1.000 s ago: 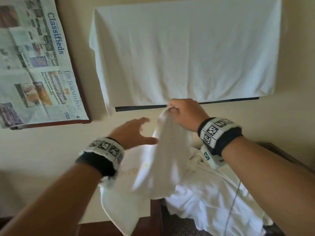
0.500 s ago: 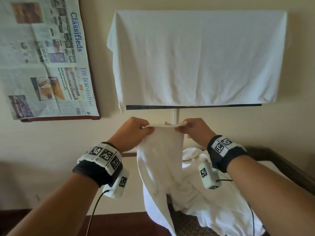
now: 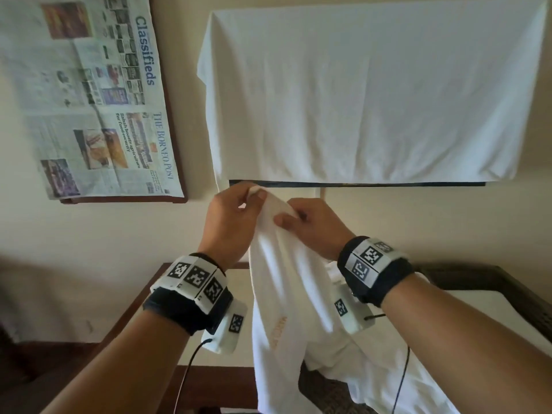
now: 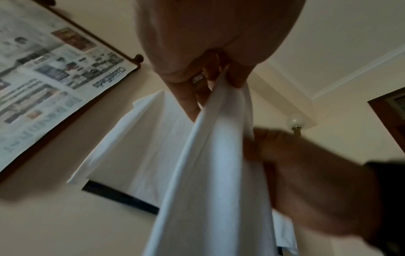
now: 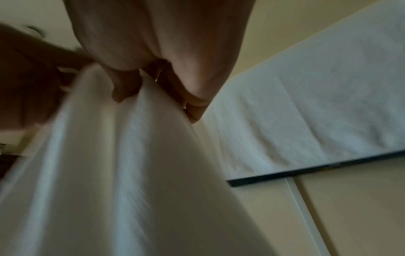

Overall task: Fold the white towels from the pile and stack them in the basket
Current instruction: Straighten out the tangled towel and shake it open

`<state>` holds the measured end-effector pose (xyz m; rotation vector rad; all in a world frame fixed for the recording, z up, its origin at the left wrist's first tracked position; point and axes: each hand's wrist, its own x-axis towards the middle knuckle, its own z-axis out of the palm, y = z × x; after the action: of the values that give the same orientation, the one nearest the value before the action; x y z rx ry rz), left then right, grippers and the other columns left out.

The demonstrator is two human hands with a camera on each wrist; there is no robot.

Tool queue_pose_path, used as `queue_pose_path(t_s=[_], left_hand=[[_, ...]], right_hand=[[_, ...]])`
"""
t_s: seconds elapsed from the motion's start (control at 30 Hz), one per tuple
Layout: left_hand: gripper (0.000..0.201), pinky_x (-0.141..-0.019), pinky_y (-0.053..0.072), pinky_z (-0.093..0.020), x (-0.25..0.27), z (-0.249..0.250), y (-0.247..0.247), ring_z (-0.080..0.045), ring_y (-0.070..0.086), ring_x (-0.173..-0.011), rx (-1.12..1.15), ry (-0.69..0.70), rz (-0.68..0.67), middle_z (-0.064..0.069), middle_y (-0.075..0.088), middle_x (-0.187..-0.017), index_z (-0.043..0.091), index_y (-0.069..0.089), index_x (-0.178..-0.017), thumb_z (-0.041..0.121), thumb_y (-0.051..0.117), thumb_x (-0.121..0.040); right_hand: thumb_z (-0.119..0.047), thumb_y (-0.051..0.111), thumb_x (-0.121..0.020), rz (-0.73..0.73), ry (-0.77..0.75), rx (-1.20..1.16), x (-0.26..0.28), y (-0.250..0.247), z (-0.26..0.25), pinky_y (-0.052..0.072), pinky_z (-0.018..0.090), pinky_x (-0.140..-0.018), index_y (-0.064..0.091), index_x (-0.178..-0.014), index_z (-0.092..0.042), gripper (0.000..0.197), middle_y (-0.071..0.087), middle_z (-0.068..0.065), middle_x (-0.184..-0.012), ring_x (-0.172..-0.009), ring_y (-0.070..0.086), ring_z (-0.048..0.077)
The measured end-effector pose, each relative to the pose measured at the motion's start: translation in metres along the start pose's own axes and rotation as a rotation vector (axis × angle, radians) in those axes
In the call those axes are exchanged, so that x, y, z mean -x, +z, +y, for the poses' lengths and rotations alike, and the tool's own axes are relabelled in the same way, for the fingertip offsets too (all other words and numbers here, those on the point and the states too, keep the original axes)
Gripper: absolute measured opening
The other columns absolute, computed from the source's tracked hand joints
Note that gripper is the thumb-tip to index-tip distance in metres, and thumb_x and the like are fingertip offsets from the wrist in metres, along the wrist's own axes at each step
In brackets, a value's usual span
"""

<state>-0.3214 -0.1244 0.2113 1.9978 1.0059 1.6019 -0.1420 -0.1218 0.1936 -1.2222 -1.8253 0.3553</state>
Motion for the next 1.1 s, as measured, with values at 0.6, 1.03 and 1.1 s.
queue_pose_path(t_s=[0.6,1.03,1.1], left_hand=[[0.026,-0.075,0.045,-0.021,0.050,-0.018,-0.066,-0.018,0.058,-0.088,-0.412,-0.171,0.240,0.000,0.062,-0.096,0.029,0.074,-0.107,0.008,0.065,-0.094],[0.068,-0.071,0.049,-0.047,0.031,-0.028,-0.025,-0.024,0.059,-0.074,0.232,-0.308,-0.061,-0.015,0.063,-0.080,-0.004,0.062,-0.085,0.064,0.062,-0.079],[0.054,-0.073,0.051,-0.043,0.032,-0.022,-0.033,-0.021,0.061,-0.075,0.244,-0.265,-0.078,-0.010,0.066,-0.079,0.003,0.066,-0.082,0.057,0.062,-0.086]], right_hand=[[-0.003,0.052,-0.086,0.110,0.036,0.082,-0.018,0.008,0.091,0.041,0.030,-0.067,0.067,-0.083,-0.011,0.018,0.065,0.002,-0.078,-0.075,0.057,0.023],[-0.038,0.073,-0.072,0.002,-0.220,0.093,-0.014,0.004,-0.025,0.050,0.030,-0.063,0.065,-0.075,-0.023,0.017,0.065,-0.007,-0.068,-0.067,0.061,0.012],[-0.038,0.080,-0.075,-0.113,-0.131,0.107,-0.001,0.013,-0.017,0.044,0.020,-0.063,0.065,-0.076,-0.028,0.018,0.067,-0.009,-0.072,-0.068,0.060,0.001]])
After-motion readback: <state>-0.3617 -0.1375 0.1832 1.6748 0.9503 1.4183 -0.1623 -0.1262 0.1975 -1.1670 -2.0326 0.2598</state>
